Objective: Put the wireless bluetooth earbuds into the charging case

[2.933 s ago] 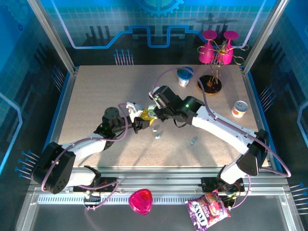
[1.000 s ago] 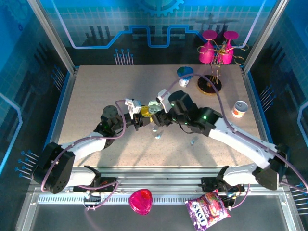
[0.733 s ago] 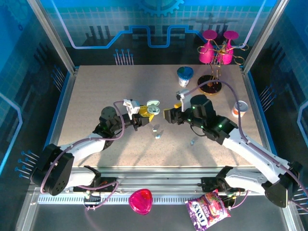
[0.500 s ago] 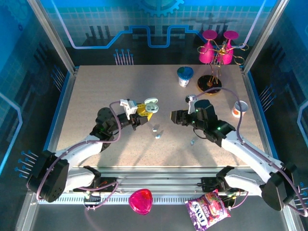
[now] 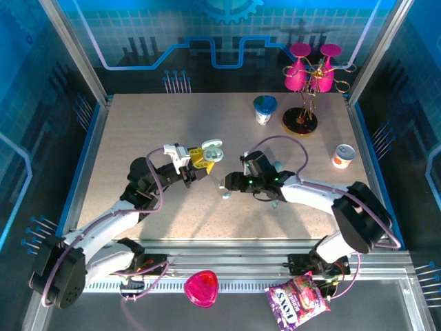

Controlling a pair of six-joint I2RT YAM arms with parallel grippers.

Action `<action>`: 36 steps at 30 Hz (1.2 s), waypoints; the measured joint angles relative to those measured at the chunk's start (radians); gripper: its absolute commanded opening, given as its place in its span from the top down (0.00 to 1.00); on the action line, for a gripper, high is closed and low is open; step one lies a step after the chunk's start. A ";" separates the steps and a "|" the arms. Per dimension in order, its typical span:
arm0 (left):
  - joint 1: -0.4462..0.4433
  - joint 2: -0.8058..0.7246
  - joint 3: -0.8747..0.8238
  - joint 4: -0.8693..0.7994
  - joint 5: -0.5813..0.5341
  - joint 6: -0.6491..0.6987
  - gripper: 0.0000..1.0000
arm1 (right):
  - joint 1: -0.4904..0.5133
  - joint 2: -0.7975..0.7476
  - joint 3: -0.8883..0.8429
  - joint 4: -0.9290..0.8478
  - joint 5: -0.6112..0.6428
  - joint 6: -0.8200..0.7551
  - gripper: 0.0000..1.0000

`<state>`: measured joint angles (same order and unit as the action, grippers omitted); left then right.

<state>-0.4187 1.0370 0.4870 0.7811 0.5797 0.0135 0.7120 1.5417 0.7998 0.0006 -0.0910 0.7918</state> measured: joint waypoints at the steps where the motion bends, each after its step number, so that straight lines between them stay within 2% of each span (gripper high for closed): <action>1: 0.000 -0.005 0.000 -0.004 0.000 0.004 0.75 | 0.014 0.024 0.009 0.009 0.000 0.010 0.45; 8: 0.000 -0.008 0.000 -0.028 0.000 0.015 0.75 | 0.087 0.170 0.096 0.046 0.000 0.047 0.47; 15: 0.000 -0.008 0.000 -0.037 0.000 0.015 0.75 | 0.087 0.232 0.143 0.053 0.002 0.047 0.47; 36: 0.000 -0.009 0.000 -0.043 0.000 0.023 0.75 | 0.052 0.279 0.181 0.023 0.008 0.026 0.46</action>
<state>-0.4187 1.0283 0.4870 0.7376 0.5797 0.0360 0.7643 1.8206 0.9810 0.0231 -0.0834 0.8181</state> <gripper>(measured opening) 0.324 0.541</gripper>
